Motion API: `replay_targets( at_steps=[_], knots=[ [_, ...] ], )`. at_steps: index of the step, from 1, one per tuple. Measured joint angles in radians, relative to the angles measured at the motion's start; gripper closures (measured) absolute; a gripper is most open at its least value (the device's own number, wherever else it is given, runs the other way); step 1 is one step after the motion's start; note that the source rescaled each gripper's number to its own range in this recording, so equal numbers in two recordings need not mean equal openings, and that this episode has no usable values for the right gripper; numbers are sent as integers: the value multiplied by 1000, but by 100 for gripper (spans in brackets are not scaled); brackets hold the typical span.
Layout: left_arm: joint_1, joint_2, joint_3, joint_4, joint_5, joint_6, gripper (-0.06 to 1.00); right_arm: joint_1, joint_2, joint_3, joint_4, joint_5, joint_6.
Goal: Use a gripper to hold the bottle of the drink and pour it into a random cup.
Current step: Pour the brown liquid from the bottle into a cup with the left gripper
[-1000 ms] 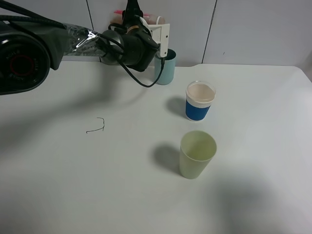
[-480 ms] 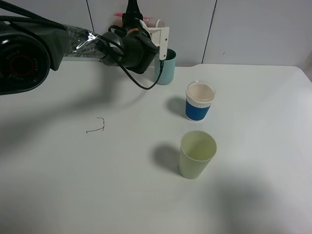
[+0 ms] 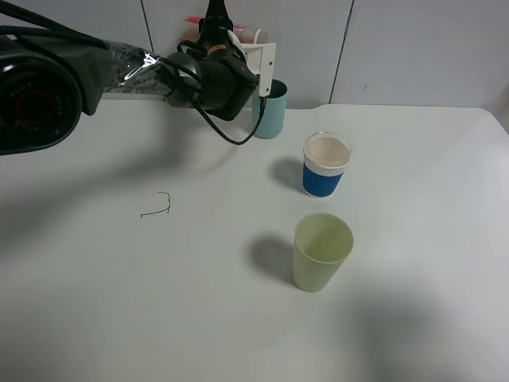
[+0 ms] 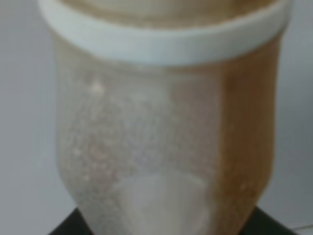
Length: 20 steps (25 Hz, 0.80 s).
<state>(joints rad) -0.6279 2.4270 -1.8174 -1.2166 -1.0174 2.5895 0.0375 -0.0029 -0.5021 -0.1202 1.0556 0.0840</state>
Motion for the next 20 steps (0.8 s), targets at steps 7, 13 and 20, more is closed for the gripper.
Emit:
replay_targets(
  at_steps=[7, 13, 20],
  knots=[
    [0, 0, 0, 8, -5, 0, 94, 0, 0, 0, 0, 0, 0],
    [0, 0, 0, 19, -7, 0, 94, 0, 0, 0, 0, 0, 0],
    [0, 0, 1, 38, -25, 0, 94, 0, 0, 0, 0, 0, 0]
  ],
)
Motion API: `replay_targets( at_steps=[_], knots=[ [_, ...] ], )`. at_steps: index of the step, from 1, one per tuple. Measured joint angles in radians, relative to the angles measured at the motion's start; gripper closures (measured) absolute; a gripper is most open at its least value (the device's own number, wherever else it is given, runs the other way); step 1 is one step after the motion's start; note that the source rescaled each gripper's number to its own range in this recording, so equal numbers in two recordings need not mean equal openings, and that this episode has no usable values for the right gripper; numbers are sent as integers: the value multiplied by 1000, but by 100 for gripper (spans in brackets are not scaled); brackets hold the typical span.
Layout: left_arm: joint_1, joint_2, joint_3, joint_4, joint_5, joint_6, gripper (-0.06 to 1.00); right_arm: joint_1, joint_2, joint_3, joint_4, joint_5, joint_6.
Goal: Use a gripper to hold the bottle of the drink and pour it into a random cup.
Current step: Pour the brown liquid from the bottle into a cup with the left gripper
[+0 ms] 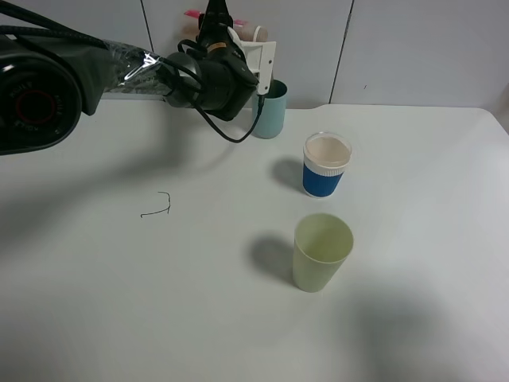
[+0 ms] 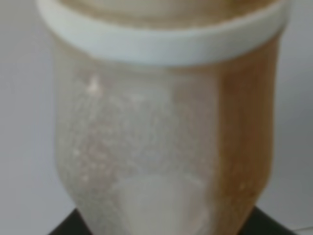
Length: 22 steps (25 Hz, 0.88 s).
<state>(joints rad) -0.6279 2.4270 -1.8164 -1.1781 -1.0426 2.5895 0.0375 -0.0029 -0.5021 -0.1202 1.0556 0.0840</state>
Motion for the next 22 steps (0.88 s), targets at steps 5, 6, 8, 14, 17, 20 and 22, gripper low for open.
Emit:
replay_targets(
  at_steps=[5, 6, 8, 14, 17, 20, 22],
  knots=[
    [0, 0, 0, 5, -3, 0, 94, 0, 0, 0, 0, 0, 0],
    [0, 0, 0, 6, -5, 0, 94, 0, 0, 0, 0, 0, 0],
    [0, 0, 0, 6, -8, 0, 94, 0, 0, 0, 0, 0, 0],
    [0, -1, 0, 21, -18, 0, 94, 0, 0, 0, 0, 0, 0],
    [0, -1, 0, 25, -26, 0, 94, 0, 0, 0, 0, 0, 0],
    [0, -1, 0, 25, -27, 0, 94, 0, 0, 0, 0, 0, 0],
    [0, -1, 0, 25, -27, 0, 94, 0, 0, 0, 0, 0, 0]
  ],
)
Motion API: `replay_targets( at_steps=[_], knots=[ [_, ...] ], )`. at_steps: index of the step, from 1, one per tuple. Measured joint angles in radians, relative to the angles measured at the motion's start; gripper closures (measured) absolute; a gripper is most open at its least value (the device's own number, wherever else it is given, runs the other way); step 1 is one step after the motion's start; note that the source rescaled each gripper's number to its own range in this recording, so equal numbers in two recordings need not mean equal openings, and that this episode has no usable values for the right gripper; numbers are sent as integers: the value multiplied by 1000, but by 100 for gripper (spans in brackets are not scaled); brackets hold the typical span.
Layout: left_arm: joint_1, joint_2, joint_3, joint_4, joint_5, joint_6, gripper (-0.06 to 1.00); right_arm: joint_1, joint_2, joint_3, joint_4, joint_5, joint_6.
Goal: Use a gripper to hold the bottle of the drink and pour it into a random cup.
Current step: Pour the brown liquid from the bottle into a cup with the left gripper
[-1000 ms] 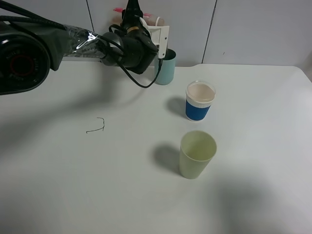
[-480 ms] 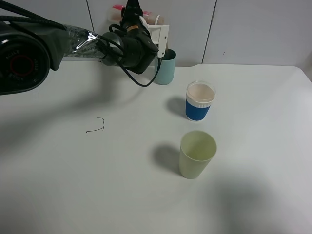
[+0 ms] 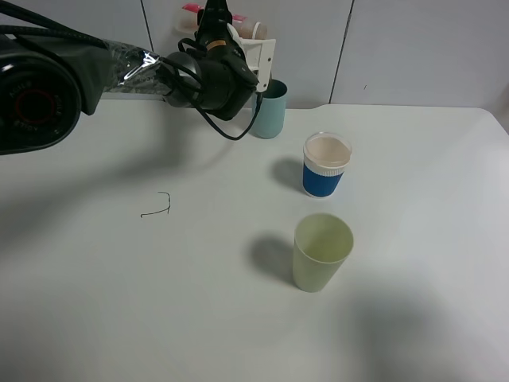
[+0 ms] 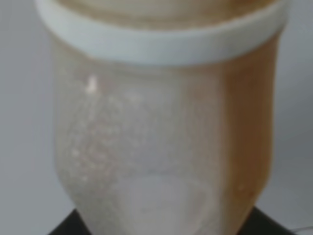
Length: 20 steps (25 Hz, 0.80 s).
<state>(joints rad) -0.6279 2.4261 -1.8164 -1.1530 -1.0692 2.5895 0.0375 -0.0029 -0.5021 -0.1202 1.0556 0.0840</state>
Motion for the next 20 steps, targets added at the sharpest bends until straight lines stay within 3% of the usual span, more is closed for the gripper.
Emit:
replay_targets(
  at_steps=[20],
  knots=[
    [0, 0, 0, 7, -3, 0, 94, 0, 0, 0, 0, 0, 0]
  ],
)
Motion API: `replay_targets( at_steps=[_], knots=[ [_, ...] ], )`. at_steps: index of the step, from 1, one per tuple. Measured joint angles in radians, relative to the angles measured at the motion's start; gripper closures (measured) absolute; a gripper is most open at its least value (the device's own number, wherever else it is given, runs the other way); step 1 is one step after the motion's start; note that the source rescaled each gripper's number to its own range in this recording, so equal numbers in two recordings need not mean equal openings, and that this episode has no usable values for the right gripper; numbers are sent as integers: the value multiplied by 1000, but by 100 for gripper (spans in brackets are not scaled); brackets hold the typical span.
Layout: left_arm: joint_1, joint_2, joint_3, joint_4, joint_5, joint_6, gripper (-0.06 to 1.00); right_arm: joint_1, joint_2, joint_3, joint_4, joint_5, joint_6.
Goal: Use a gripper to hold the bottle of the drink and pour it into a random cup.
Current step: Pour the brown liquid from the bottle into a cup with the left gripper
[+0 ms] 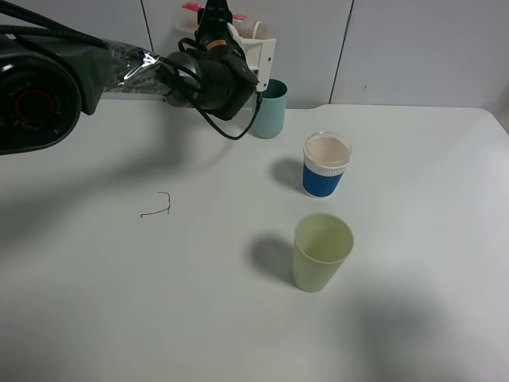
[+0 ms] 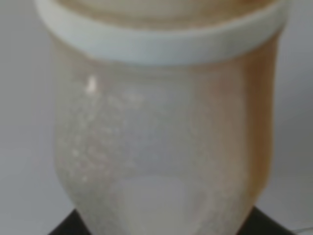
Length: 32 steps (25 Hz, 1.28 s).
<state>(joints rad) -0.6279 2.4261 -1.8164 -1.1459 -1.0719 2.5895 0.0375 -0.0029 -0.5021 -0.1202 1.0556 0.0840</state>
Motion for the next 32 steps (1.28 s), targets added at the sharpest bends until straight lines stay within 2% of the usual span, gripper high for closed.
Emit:
replay_targets(
  at_steps=[32],
  knots=[
    [-14, -7, 0, 35, -26, 0, 94, 0, 0, 0, 0, 0, 0]
  ],
)
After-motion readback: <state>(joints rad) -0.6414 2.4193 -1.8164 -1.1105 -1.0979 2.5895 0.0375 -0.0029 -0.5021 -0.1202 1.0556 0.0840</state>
